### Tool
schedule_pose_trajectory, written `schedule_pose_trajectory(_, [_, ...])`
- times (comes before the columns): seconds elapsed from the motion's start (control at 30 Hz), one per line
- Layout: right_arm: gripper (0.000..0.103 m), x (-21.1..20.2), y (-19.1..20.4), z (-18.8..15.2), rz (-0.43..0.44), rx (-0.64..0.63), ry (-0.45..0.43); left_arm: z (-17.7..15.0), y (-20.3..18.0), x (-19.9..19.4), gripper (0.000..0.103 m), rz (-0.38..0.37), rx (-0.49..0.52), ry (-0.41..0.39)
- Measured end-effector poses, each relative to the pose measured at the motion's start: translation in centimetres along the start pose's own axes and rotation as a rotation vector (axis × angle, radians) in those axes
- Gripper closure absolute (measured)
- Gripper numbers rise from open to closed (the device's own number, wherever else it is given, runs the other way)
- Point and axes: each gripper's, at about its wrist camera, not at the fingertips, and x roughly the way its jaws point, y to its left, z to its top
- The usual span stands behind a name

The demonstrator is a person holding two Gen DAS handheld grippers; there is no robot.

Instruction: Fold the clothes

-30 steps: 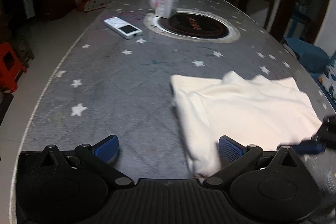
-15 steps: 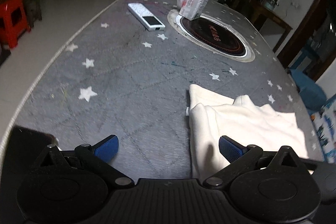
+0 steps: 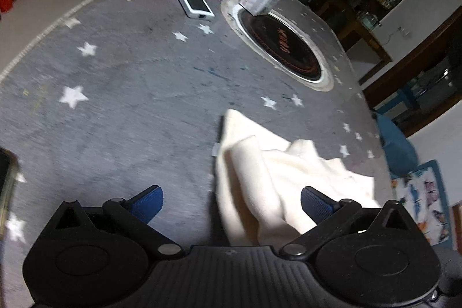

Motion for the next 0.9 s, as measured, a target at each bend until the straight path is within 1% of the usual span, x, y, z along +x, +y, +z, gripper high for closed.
schedule_pose_trajectory(0.07, [0.089, -0.6, -0.5, 0.1, 0.009, 0.025, -0.013, 0.0, -0.3, 0.2, 0.002, -0.017, -0.012, 0.006])
schedule_pose_trajectory(0.17, [0.089, -1.2, -0.7, 0.0, 0.021, 0.041, -0.025, -0.1, -0.6, 0.5, 0.011, -0.033, -0.018, 0.011])
schedule_pose_trajectory(0.2, [0.089, -1.4, -0.6, -0.1, 0.025, 0.041, -0.027, -0.1, -0.7, 0.6, 0.017, -0.042, -0.024, 0.014])
schedule_pose_trajectory(0.23, [0.089, -1.5, -0.6, -0.1, 0.029, 0.042, -0.028, -0.1, -0.7, 0.7, 0.025, -0.047, -0.029, 0.014])
schedule_pose_trajectory(0.27, [0.089, -1.5, -0.7, -0.1, 0.033, 0.044, -0.029, -0.1, -0.7, 0.8, 0.031, -0.05, -0.036, 0.012])
schedule_pose_trajectory(0.33, [0.089, -1.6, -0.8, -0.1, 0.04, 0.047, -0.032, -0.1, -0.6, 1.0, 0.05, -0.05, -0.049, 0.012])
schedule_pose_trajectory(0.37, [0.089, -1.6, -0.8, -0.2, 0.044, 0.053, -0.034, -0.1, -0.6, 1.1, 0.053, -0.049, -0.055, 0.013])
schedule_pose_trajectory(0.43, [0.089, -1.8, -1.0, -0.3, 0.052, 0.067, -0.036, -0.2, -0.4, 1.2, 0.063, -0.047, -0.069, 0.012])
schedule_pose_trajectory(0.57, [0.089, -1.9, -1.1, -0.5, 0.056, 0.071, -0.04, -0.2, -0.1, 1.3, 0.066, -0.052, -0.096, 0.011])
schedule_pose_trajectory(0.73, [0.088, -1.8, -1.0, -0.7, 0.06, 0.071, -0.029, -0.3, 0.1, 1.4, 0.08, -0.041, -0.1, 0.011])
schedule_pose_trajectory(0.83, [0.084, -2.1, -1.6, -1.0, 0.066, 0.095, -0.023, -0.4, 0.0, 1.5, 0.081, -0.04, -0.09, 0.008])
schedule_pose_trajectory(0.9, [0.082, -2.4, -2.1, -1.4, 0.052, 0.102, -0.021, -0.4, -0.1, 1.5, 0.081, -0.038, -0.083, 0.008])
